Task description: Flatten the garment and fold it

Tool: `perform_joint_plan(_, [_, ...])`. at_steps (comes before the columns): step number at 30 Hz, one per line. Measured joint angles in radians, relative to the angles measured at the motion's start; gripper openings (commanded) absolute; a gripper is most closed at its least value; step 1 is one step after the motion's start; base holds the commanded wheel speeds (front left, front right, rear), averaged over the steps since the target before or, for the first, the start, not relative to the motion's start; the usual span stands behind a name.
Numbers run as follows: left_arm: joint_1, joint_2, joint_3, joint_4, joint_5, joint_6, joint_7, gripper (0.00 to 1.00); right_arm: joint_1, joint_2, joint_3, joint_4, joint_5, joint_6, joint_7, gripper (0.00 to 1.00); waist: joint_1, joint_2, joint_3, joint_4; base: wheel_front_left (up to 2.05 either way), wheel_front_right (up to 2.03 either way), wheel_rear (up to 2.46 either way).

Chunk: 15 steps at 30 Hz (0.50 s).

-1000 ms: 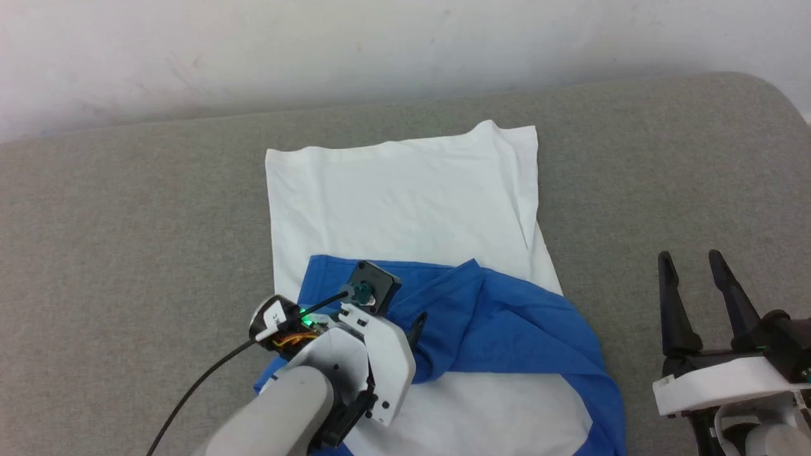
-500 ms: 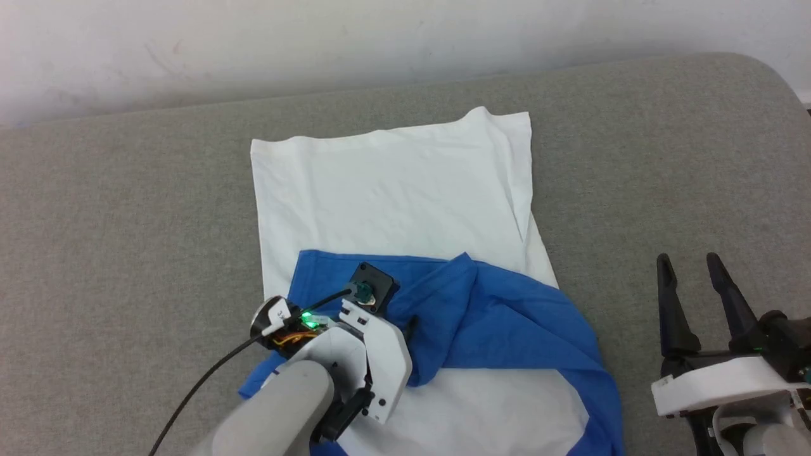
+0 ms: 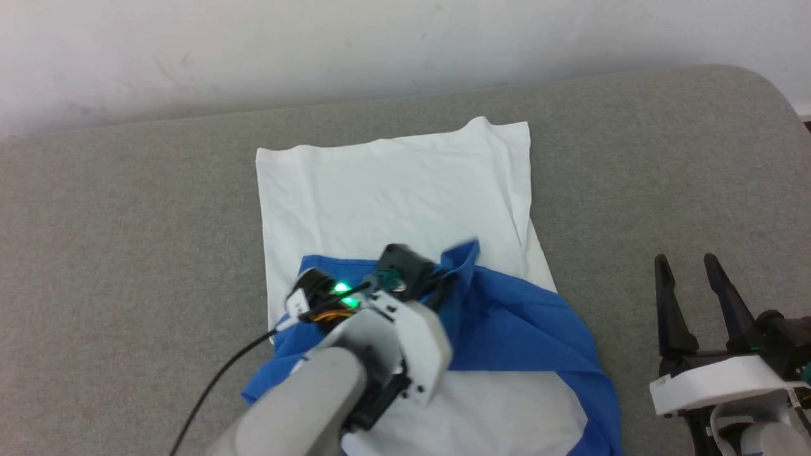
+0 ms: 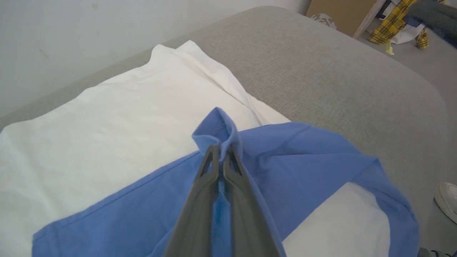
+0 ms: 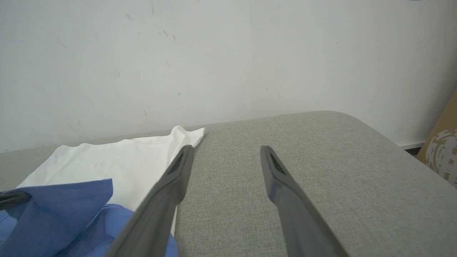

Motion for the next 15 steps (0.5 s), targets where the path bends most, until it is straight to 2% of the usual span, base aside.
perform_joint_plan(3, [-0.019, -0.05, -0.014, -0.027, 0.0, 0.001, -0.006, 0.0, 0.0, 0.0, -0.001, -0.002, 0.0, 0.0, 0.002, 1.0, 0.0, 0.0, -0.002, -0.01, 0.0, 0.0, 0.0])
perform_joint_plan(8, [-0.022, -0.128, -0.095, -0.013, 0.0, -0.011, 0.012, 0.0, 0.0, 0.0, -0.007, -0.004, 0.0, 0.0, 0.009, 1.0, 0.0, 0.0, 0.003, -0.031, 0.0, 0.0, 0.0])
perform_joint_plan(15, [-0.007, -0.155, -0.175, 0.143, 0.001, -0.032, 0.028, 0.0, -0.003, 0.0, -0.007, -0.003, 0.0, 0.0, 0.008, 1.0, 0.0001, 0.0, 0.022, -0.053, 0.0, 0.0, 0.0])
